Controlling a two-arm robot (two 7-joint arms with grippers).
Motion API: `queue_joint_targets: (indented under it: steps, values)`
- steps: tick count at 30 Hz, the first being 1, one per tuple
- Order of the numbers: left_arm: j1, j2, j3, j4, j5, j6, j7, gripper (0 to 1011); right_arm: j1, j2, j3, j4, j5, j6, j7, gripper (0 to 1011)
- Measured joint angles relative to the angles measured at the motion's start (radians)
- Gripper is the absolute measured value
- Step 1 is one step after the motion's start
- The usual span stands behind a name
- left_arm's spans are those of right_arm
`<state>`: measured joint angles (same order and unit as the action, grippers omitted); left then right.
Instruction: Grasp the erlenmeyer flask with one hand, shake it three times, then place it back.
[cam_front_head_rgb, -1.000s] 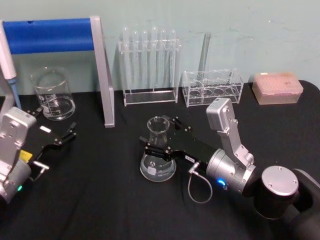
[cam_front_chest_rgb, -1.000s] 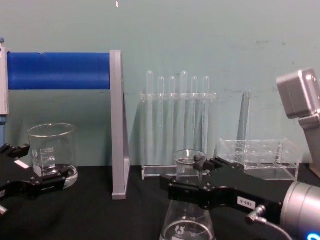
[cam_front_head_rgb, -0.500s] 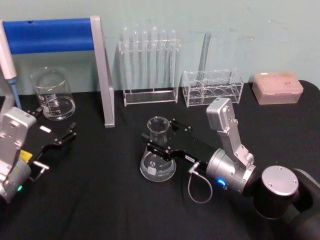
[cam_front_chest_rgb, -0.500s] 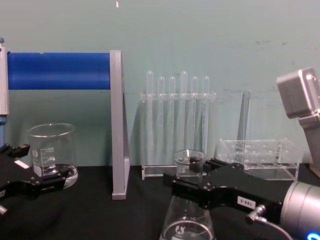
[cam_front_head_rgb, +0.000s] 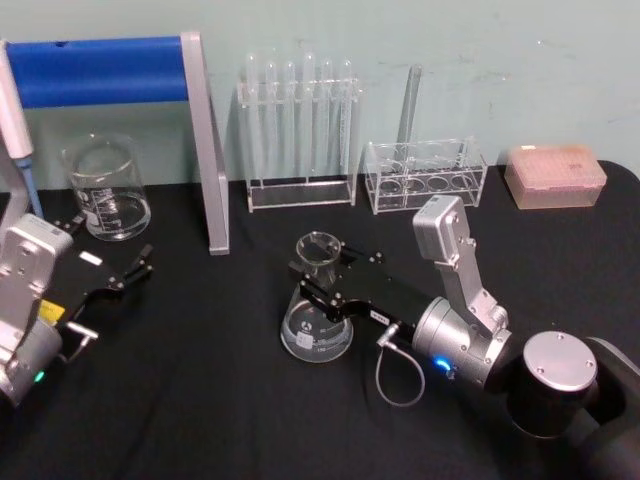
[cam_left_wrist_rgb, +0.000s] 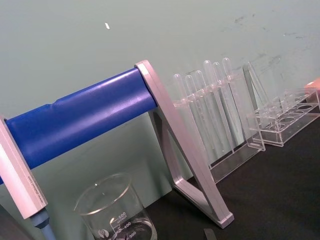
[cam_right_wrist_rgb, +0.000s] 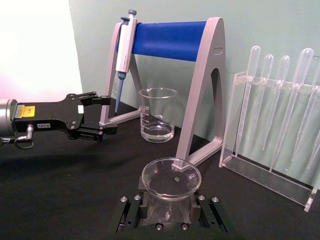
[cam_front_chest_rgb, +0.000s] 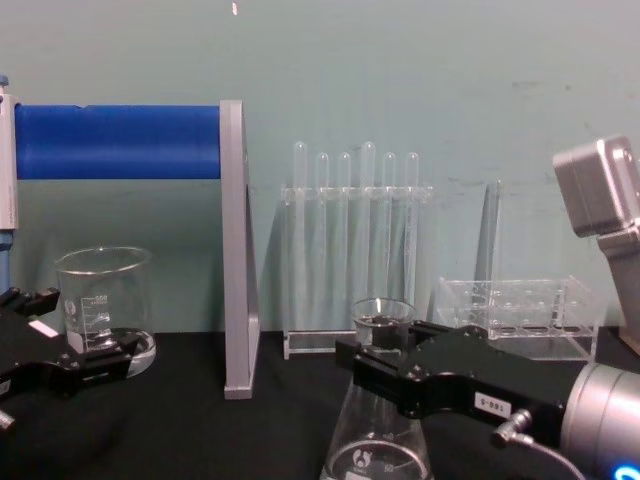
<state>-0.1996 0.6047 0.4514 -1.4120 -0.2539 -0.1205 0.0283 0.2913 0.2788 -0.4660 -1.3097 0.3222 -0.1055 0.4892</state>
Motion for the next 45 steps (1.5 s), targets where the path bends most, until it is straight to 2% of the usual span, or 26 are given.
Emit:
queue_joint_targets:
  steps: [13,22,31,36,45]
  values:
    - [0.0,0.0,0.0,0.0,0.0,0.0,0.0,1001,-0.004,0.004,0.003,-0.012,0.001,0.0,-0.001,450]
    - [0.0,0.0,0.0,0.0,0.0,0.0,0.0,1001,-0.036,0.037,0.026,-0.136,0.005,0.064,-0.038,449]
    - [0.0,0.0,0.0,0.0,0.0,0.0,0.0,1001,-0.059,0.062,0.055,-0.247,0.015,0.078,-0.064,449]
    - [0.0,0.0,0.0,0.0,0.0,0.0,0.0,1001,-0.069,0.068,0.065,-0.28,0.018,0.078,-0.074,450]
    - [0.0,0.0,0.0,0.0,0.0,0.0,0.0,1001,-0.074,0.069,0.071,-0.291,0.019,0.081,-0.086,449]
